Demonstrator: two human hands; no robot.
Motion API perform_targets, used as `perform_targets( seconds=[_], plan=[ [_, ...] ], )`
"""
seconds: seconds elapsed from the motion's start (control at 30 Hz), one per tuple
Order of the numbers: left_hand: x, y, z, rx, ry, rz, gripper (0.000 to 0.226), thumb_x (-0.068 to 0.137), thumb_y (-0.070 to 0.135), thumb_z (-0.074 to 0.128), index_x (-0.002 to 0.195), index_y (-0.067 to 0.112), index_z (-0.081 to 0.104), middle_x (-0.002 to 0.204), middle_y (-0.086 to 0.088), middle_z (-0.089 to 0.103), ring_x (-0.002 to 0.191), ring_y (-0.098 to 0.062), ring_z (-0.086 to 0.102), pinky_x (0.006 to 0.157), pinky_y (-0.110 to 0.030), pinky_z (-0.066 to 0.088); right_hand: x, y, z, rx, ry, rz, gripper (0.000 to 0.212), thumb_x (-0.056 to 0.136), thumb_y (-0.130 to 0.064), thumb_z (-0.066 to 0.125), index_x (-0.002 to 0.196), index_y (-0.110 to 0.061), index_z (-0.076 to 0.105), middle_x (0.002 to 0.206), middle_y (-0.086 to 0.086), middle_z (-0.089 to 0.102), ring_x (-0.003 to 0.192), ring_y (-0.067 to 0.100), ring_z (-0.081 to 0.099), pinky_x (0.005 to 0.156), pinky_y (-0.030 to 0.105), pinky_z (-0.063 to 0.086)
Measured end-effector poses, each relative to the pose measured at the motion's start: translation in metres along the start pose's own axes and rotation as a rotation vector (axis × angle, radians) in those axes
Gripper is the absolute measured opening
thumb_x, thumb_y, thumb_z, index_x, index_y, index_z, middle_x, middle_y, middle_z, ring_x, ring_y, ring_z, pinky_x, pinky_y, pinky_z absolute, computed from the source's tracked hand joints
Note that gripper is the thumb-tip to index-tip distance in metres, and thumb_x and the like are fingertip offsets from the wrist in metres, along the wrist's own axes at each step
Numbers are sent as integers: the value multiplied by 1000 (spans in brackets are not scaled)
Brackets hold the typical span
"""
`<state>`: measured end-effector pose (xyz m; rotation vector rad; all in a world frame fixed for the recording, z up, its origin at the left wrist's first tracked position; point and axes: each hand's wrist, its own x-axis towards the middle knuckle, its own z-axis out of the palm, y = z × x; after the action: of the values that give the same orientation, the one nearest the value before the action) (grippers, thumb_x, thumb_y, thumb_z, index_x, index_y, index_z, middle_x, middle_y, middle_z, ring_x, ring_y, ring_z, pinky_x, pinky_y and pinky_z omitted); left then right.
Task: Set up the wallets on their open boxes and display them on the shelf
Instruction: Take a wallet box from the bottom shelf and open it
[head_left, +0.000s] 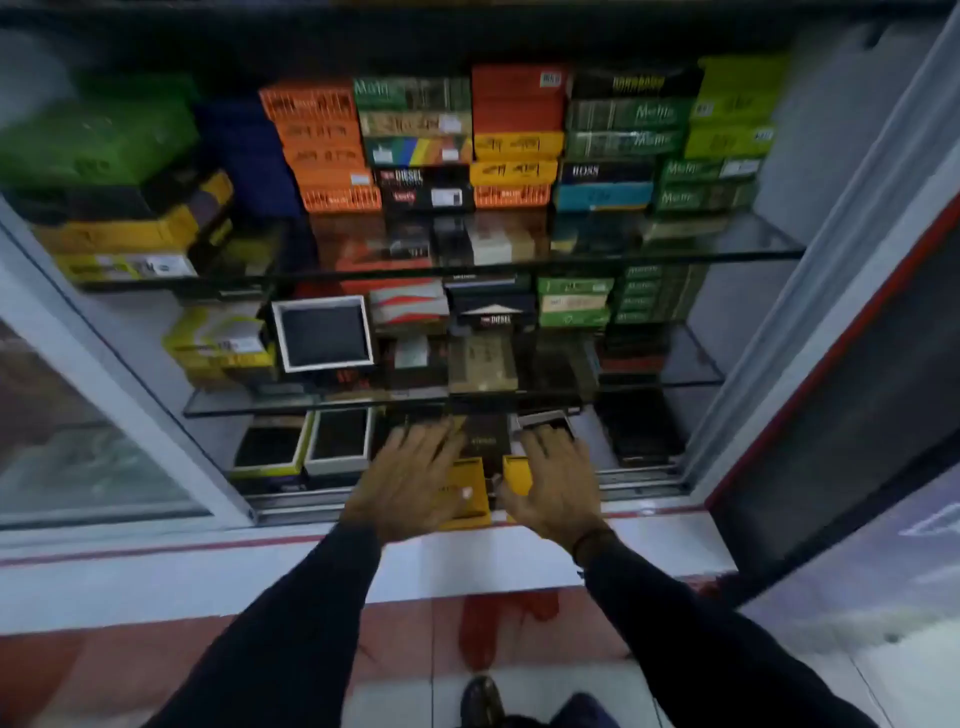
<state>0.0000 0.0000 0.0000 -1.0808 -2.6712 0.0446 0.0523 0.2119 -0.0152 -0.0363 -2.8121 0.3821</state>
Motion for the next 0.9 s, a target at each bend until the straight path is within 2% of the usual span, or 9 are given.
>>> perform_targets(
  seconds=[0.07, 0.13, 0.27, 0.37, 0.47, 0.63, 0.73, 0.8, 0.9],
  plan=[
    [-1, 7, 24, -56, -136, -1, 79, 83, 66, 48, 141, 12, 43, 134, -13, 56, 108, -32, 56, 88, -45, 42, 0, -6, 21, 128, -101, 67, 44, 79, -47, 53, 112, -21, 64, 107, 3, 68, 96, 28, 65, 77, 37, 50],
    [0, 15, 46, -86, -244, -40, 84, 76, 70, 49, 139, 14, 45, 136, -10, 55, 105, -30, 53, 87, -45, 41, 3, -13, 35, 266, -293, 197, 37, 82, -42, 50, 111, -24, 64, 104, 1, 73, 92, 26, 68, 76, 36, 55],
    [29, 14, 66, -109, -395, -109, 106, 65, 68, 63, 150, 15, 30, 154, -12, 42, 121, -33, 47, 100, -46, 36, 24, -16, 56, 487, -550, 422, 34, 83, -34, 46, 110, -21, 63, 95, 10, 74, 86, 33, 68, 78, 42, 57],
    [48, 14, 79, -124, -494, -162, 113, 64, 66, 73, 154, 19, 22, 158, -9, 37, 132, -32, 42, 109, -47, 32, 33, -19, 65, 630, -680, 605, 32, 88, -31, 46, 106, -13, 65, 91, 17, 75, 77, 33, 72, 58, 34, 56],
    [58, 8, 87, -177, -499, -159, 114, 56, 68, 76, 149, 22, 28, 150, -6, 48, 132, -30, 45, 110, -48, 30, 42, -13, 71, 728, -652, 731, 32, 91, -29, 48, 101, -6, 68, 93, 20, 76, 71, 31, 71, 45, 26, 48],
    [55, -15, 73, -373, -423, -162, 118, 47, 72, 77, 147, 25, 33, 143, -3, 51, 127, -28, 51, 110, -51, 34, 47, -6, 74, 736, -506, 699, 20, 93, -23, 58, 87, -10, 72, 91, 15, 76, 71, 26, 71, 51, 28, 54],
    [50, -28, 53, -570, -410, -243, 113, 46, 59, 86, 143, 29, 35, 135, 3, 51, 122, -22, 52, 104, -48, 40, 47, -6, 79, 587, -462, 651, 23, 83, -30, 72, 75, -9, 75, 80, 9, 77, 76, 25, 74, 64, 30, 58],
    [43, -40, 40, -711, -414, -277, 108, 44, 47, 91, 137, 32, 38, 129, 8, 49, 115, -15, 52, 95, -40, 49, 46, -7, 82, 513, -448, 675, 21, 75, -30, 80, 76, -9, 76, 79, 6, 76, 77, 20, 72, 67, 30, 58],
    [26, -65, 29, -898, -420, -345, 99, 48, 23, 96, 130, 36, 43, 122, 11, 48, 106, -9, 57, 80, -24, 54, 45, -10, 81, 472, -394, 746, 15, 76, -23, 76, 81, -9, 75, 84, 6, 76, 80, 24, 72, 69, 34, 61]
  ],
)
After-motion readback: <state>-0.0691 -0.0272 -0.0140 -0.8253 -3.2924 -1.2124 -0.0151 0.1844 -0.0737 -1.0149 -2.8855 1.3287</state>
